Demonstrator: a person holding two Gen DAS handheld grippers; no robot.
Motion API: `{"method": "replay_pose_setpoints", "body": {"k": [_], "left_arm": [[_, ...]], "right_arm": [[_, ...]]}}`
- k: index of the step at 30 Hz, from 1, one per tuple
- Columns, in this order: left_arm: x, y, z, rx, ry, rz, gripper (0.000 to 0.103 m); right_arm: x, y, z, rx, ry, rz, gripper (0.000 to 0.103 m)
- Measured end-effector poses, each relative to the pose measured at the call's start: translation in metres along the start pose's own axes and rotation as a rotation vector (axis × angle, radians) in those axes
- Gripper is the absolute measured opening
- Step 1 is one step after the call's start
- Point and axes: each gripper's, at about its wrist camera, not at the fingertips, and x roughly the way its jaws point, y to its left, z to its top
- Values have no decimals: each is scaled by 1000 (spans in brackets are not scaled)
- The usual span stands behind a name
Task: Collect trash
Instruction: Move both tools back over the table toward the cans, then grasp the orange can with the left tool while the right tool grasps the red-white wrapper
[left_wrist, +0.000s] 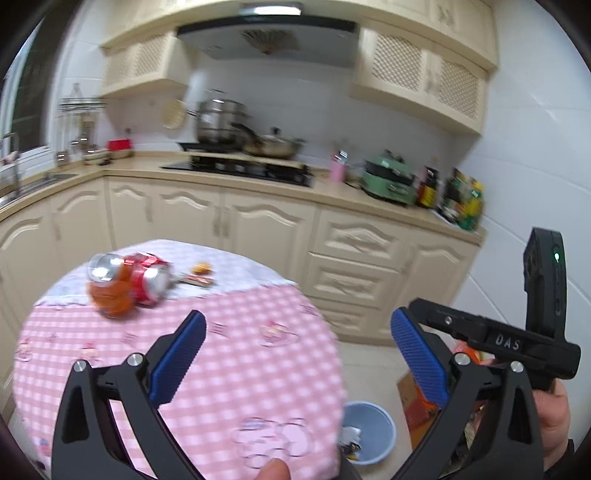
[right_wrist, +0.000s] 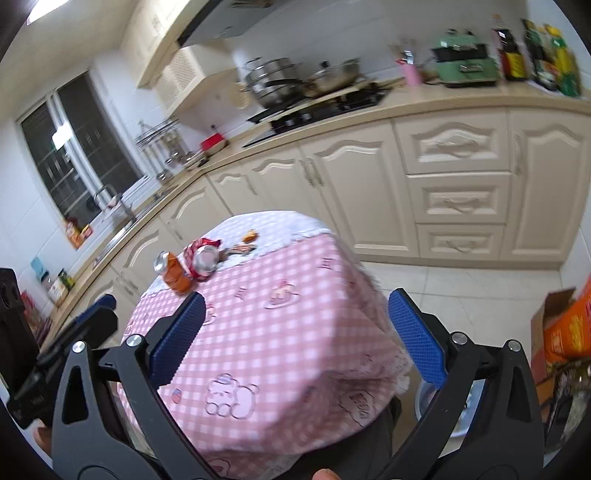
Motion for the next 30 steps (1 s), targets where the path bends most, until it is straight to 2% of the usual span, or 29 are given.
{"method": "replay_pose_setpoints", "body": {"k": [5, 10, 16, 19, 23, 30], "left_arm": [[-19, 44, 6, -41, -54, 120, 98], [-29, 88, 6, -82, -70, 248, 98], [-30, 130, 3, -124, -60, 335, 98], [-24, 149, 4, -136, -41, 356, 98], [0, 171, 10, -153, -1, 336, 98], [74, 202, 24, -150, 92, 322, 99]], "right_arm": [[23, 37, 7, -62, 9, 45, 97], [50, 75, 10, -133, 24, 88, 97], [83, 108, 12, -196, 56, 121, 97], [101, 119, 13, -220, 80, 128, 97], [128, 127, 16, -234, 118, 114, 97], [186, 119, 25, -226, 196, 92, 97]]}}
